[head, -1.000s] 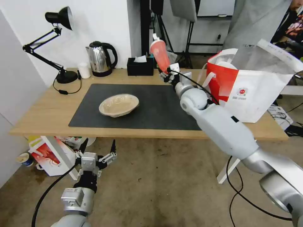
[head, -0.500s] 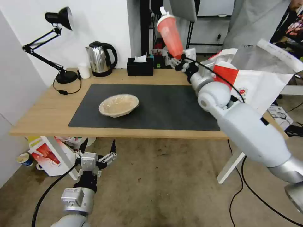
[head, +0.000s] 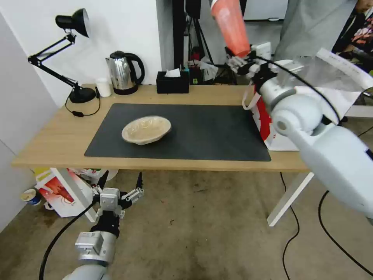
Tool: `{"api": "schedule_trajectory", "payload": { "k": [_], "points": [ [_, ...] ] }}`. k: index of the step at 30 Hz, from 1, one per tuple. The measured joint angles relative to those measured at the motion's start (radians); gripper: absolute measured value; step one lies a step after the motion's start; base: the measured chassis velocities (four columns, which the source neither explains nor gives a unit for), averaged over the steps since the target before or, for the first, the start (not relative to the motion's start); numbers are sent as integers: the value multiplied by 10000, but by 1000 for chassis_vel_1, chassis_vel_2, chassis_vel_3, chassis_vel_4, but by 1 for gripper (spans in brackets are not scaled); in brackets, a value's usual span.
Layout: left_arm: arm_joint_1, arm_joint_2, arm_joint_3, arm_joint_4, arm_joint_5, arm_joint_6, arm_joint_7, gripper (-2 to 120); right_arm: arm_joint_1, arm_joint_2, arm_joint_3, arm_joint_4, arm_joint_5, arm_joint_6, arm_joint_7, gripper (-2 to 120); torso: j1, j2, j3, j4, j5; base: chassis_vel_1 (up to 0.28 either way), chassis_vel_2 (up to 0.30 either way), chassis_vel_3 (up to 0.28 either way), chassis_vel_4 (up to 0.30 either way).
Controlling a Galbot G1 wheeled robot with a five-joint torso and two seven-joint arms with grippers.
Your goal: Pick up the trash from the table and place it into the takeout bag.
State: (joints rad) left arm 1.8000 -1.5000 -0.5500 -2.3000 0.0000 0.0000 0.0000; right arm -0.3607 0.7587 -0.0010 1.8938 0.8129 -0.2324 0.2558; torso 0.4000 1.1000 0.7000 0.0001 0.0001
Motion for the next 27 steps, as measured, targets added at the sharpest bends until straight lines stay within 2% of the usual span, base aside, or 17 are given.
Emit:
{"api": "schedule_trajectory", "payload": {
  "k": [11, 21, 27],
  "points": [
    [0, 0, 0, 0, 0, 0, 0, 100, -305, -1281, 854, 488, 613, -187, 105, 52, 0, 1, 0, 0, -1, 0, 0, 0, 0],
    [0, 0, 0, 0, 0, 0, 0, 100, -828, -2393, 1767, 450, 767, -227, 139, 52, 0, 0, 1, 0, 0, 0, 0, 0, 0],
    [0, 0, 0, 0, 0, 0, 0, 100, -1449, -2730, 2347, 389, 795, -326, 139, 52, -1, 1, 0, -2, 0, 0, 0, 0, 0]
  ]
}}
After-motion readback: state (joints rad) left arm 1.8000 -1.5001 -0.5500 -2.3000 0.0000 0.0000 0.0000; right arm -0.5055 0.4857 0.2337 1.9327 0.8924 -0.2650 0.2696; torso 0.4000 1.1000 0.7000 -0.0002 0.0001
